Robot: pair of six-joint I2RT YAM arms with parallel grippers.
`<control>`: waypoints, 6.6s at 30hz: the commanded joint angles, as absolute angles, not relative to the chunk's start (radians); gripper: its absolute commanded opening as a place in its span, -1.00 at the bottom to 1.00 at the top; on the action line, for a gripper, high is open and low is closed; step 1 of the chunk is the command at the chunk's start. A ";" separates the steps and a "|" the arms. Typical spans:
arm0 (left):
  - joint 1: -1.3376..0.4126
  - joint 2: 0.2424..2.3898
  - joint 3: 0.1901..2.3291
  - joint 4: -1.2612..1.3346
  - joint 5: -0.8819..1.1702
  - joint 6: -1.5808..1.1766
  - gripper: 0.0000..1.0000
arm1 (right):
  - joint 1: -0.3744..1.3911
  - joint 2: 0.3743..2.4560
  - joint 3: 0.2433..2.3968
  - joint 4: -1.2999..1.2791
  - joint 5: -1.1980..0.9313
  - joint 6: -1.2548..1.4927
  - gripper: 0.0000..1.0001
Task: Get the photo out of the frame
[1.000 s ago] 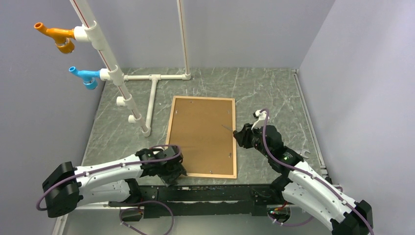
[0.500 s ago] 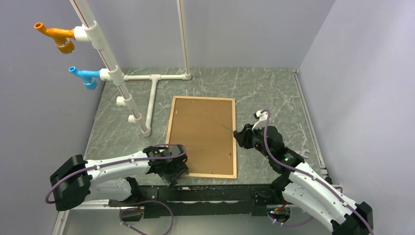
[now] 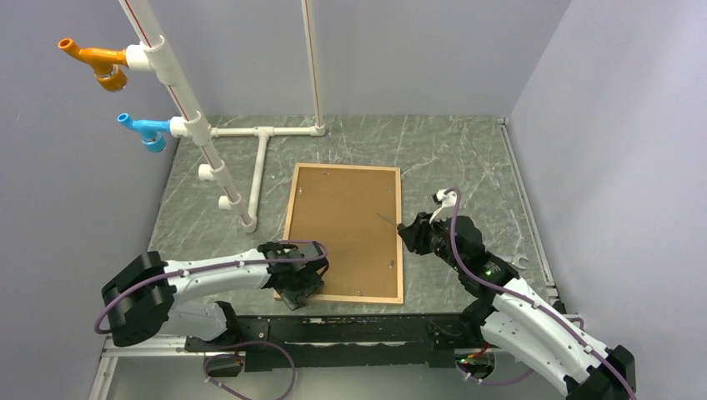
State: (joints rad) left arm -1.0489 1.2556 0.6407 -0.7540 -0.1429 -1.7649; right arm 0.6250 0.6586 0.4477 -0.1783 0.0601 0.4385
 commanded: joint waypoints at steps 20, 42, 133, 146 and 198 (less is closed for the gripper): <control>-0.985 1.506 0.933 -1.026 -0.537 -2.002 -0.29 | 0.627 0.606 0.459 -0.143 0.039 0.444 -1.00; -0.846 1.454 0.994 -0.947 -0.278 -1.664 0.55 | 0.627 0.627 0.456 -0.129 0.018 0.444 -1.00; -0.319 1.909 1.227 -0.520 0.199 -0.310 -0.87 | 0.999 1.149 0.751 -0.168 0.156 0.472 -1.00; -0.309 1.992 1.287 -0.527 0.297 -0.353 -1.00 | 1.106 1.252 0.768 -0.171 0.223 0.517 -1.00; -0.252 1.866 1.321 -0.548 0.304 -0.305 -0.62 | 0.459 0.877 0.882 -0.909 0.041 0.645 -1.00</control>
